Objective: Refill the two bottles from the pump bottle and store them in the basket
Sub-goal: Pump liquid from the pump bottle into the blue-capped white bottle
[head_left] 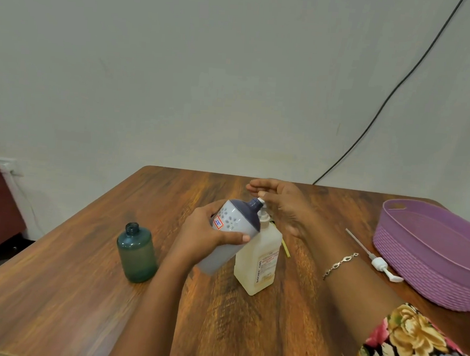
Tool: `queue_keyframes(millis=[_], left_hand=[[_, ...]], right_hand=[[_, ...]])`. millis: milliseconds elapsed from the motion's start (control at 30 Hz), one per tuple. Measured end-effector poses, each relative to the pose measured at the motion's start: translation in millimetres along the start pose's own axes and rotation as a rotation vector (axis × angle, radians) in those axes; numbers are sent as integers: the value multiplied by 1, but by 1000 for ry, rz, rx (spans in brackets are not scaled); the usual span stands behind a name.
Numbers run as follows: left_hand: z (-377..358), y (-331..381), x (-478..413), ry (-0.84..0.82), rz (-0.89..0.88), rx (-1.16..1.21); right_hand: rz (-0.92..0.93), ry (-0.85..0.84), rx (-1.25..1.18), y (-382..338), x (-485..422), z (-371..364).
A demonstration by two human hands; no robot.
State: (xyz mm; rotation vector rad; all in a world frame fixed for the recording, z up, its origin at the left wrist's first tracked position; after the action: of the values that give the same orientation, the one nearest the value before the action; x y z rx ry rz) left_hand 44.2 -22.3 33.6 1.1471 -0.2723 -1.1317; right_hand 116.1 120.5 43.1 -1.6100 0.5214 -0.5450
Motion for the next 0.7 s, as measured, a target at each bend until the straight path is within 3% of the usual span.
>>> queue_keyframes(millis=[700], left_hand=[[-1, -6, 1, -14, -4, 31]], right_hand=[[-73, 35, 59, 19, 0, 4]])
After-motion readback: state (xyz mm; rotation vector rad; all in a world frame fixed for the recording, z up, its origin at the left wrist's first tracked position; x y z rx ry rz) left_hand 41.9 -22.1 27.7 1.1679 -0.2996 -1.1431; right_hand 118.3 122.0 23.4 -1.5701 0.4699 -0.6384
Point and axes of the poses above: each hand's wrist, its own x-axis away from the middle knuckle, its own z-axis out of the back of the hand, y = z × x, the point moved 8 cm from there along -x, towards the middle knuckle, and after that the axes turned 9 degrees about -z, right-handed, at the moved point
